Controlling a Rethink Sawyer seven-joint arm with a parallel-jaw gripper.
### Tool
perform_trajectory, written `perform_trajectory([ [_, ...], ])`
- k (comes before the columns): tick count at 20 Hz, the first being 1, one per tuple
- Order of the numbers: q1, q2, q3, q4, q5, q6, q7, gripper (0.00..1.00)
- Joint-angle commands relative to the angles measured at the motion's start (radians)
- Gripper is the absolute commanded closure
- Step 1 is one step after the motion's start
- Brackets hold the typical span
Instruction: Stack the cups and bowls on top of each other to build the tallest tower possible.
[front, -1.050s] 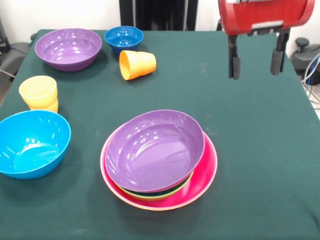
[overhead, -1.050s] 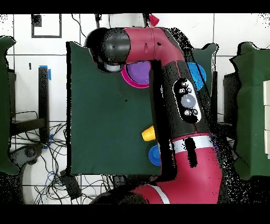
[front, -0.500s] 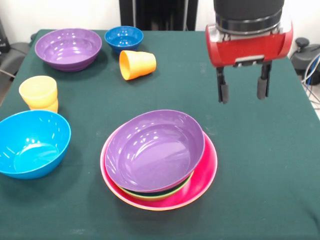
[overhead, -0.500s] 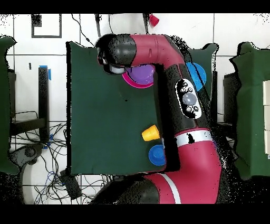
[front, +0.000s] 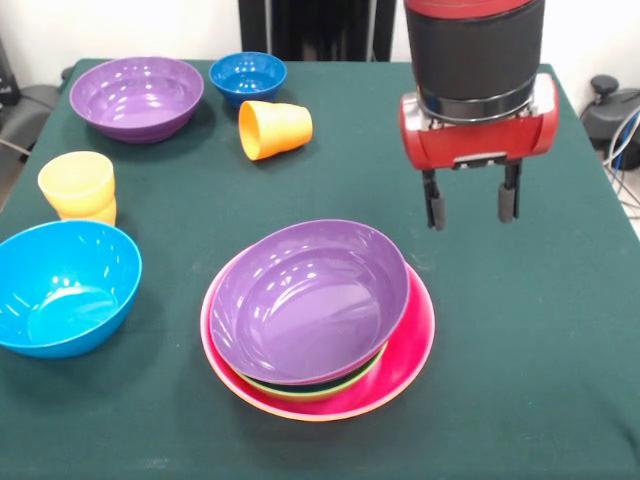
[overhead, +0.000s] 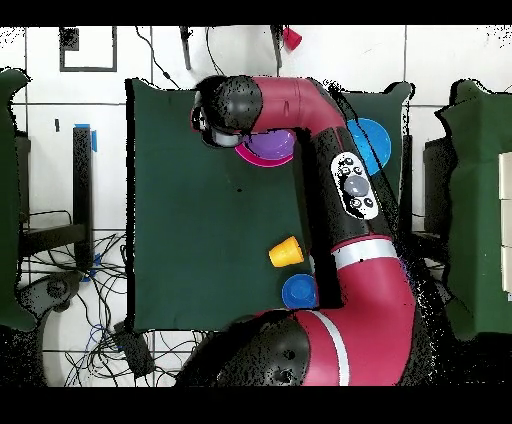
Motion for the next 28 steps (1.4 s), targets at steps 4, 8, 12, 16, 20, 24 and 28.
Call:
perform_trajectory([
  [4, -0.043, 0.028, 0.018, 0.020, 0.021, 0.126, -0.143, 0.00],
  [8, -0.045, 0.011, 0.016, -0.030, 0.007, 0.191, -0.176, 0.00],
  [12, -0.049, 0.023, 0.022, -0.082, -0.007, 0.238, -0.203, 0.00],
  [16, -0.042, 0.042, 0.031, -0.161, -0.017, 0.327, -0.230, 0.00],
  [20, -0.020, 0.017, 0.029, -0.228, -0.030, 0.431, -0.221, 0.00],
  [24, -0.014, 0.003, 0.030, -0.226, -0.032, 0.434, -0.203, 0.00],
  [28, -0.006, -0.015, 0.021, -0.184, -0.033, 0.387, -0.168, 0.00],
])
